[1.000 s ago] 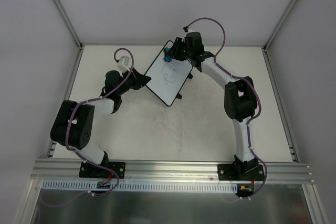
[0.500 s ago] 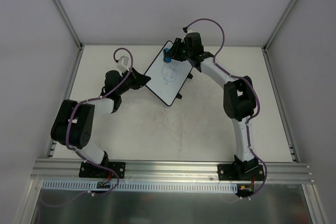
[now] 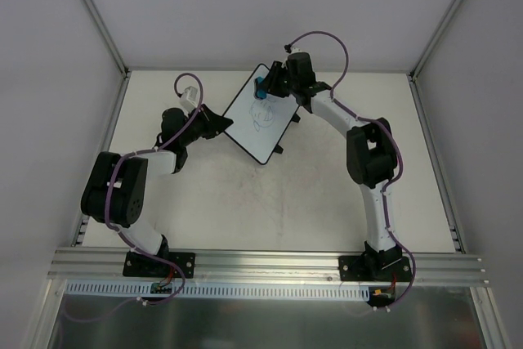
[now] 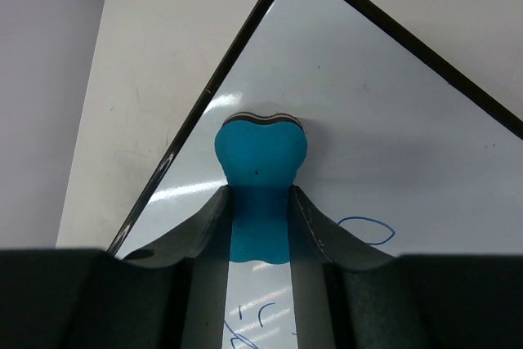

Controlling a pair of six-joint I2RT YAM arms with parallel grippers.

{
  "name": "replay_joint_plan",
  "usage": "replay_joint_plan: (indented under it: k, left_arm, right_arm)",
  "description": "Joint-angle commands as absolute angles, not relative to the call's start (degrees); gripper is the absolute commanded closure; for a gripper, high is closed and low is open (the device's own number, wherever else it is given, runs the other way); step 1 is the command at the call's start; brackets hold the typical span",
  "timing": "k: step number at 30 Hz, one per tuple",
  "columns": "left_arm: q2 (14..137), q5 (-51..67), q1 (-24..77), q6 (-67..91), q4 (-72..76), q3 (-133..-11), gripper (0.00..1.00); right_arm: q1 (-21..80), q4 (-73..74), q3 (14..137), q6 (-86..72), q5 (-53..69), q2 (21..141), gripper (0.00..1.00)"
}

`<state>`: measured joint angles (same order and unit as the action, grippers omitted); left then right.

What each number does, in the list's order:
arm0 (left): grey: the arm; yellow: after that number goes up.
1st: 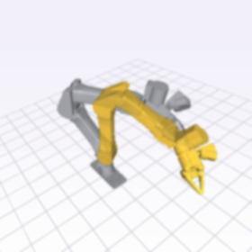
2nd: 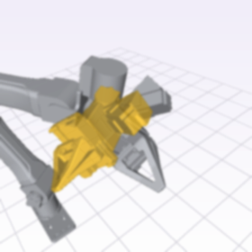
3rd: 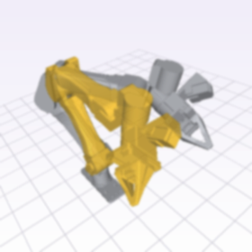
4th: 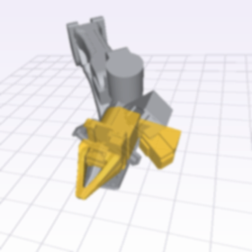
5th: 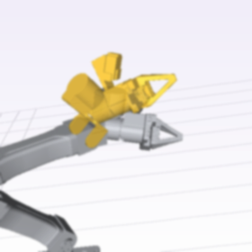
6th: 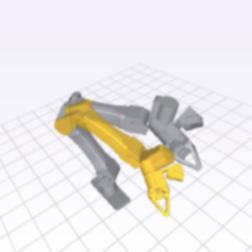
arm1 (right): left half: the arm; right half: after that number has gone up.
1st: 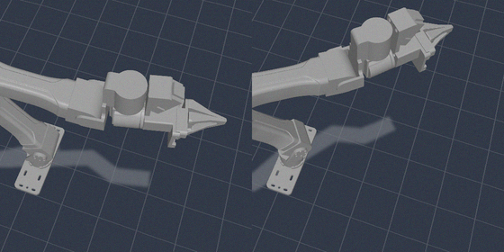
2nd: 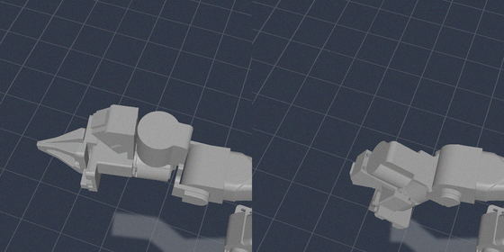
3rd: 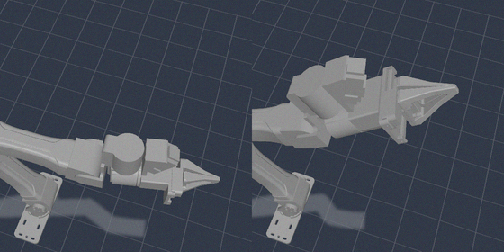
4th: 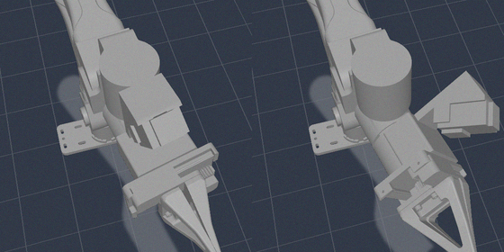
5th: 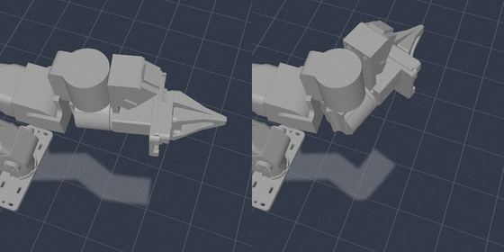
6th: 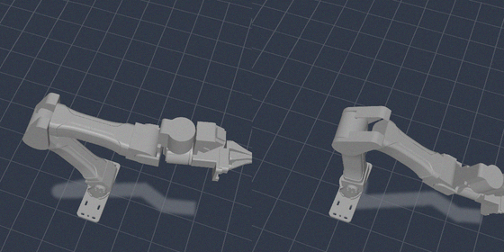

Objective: Erase the whiteboard

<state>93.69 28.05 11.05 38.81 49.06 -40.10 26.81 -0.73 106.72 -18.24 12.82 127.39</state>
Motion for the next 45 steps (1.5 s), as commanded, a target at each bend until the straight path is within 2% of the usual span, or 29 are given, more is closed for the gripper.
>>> replay_joint_plan:
  k: [1,20,31,45]
  left_arm:
    - [95.5,29.2,10.2,37.4,48.6,-41.6,1.00]
    - [96.5,29.9,9.5,38.2,48.9,-41.5,1.00]
    - [97.2,31.8,9.1,39.3,49.6,-41.8,1.00]
    - [97.7,32.2,9.1,39.0,49.0,-42.5,1.00]
  right_arm:
    - [25.9,-0.4,106.9,-21.2,12.6,128.5,1.00]
    - [20.0,5.4,97.7,-30.2,7.8,127.3,1.00]
    - [22.9,7.6,101.1,-22.2,7.3,125.9,1.00]
    - [29.7,1.6,105.2,-11.4,17.9,125.4,1.00]
